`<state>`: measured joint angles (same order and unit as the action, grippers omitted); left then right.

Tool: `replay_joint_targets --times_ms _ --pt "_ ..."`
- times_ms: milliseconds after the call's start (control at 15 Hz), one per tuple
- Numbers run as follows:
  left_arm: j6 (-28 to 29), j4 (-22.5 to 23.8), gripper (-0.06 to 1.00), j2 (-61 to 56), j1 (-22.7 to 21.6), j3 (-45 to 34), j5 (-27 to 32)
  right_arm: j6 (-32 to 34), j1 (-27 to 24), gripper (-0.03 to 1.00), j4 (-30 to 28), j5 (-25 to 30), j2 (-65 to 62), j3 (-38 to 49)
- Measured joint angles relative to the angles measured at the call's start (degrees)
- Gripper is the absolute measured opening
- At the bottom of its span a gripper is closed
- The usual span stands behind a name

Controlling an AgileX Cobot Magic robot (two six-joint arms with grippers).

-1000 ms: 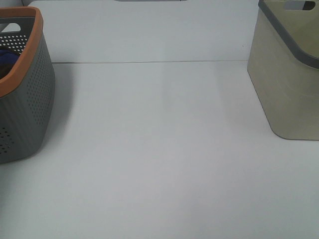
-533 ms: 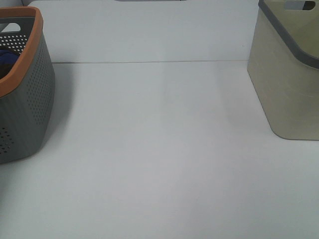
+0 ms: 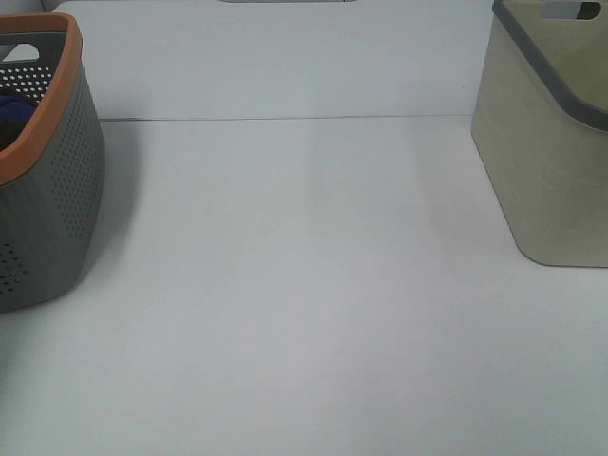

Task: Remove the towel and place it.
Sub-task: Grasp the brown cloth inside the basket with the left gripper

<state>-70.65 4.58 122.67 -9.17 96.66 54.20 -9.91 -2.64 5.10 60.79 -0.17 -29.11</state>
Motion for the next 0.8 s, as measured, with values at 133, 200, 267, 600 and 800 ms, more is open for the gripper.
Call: replay_joint_targets --times_ms 133,200,267,600,800 --pt "0.7 0.0 0.69 0.0 0.0 0.0 0.0 0.0 0.0 0.91 0.0 0.0 0.0 0.0" --pt "0.9 0.0 0.64 0.0 0.0 0.0 0.0 0.0 0.0 0.91 0.0 0.0 0.0 0.0" --pt "1.4 -0.2 0.58 0.0 0.0 0.0 0.0 0.0 0.0 0.91 0.0 0.0 0.0 0.0" --pt "3.2 -0.9 0.49 0.0 0.0 0.0 -0.1 0.0 0.0 0.91 0.0 0.0 0.0 0.0" --pt "5.2 -2.2 0.46 0.0 0.0 0.0 -0.2 0.0 0.0 0.91 0.0 0.0 0.0 0.0"
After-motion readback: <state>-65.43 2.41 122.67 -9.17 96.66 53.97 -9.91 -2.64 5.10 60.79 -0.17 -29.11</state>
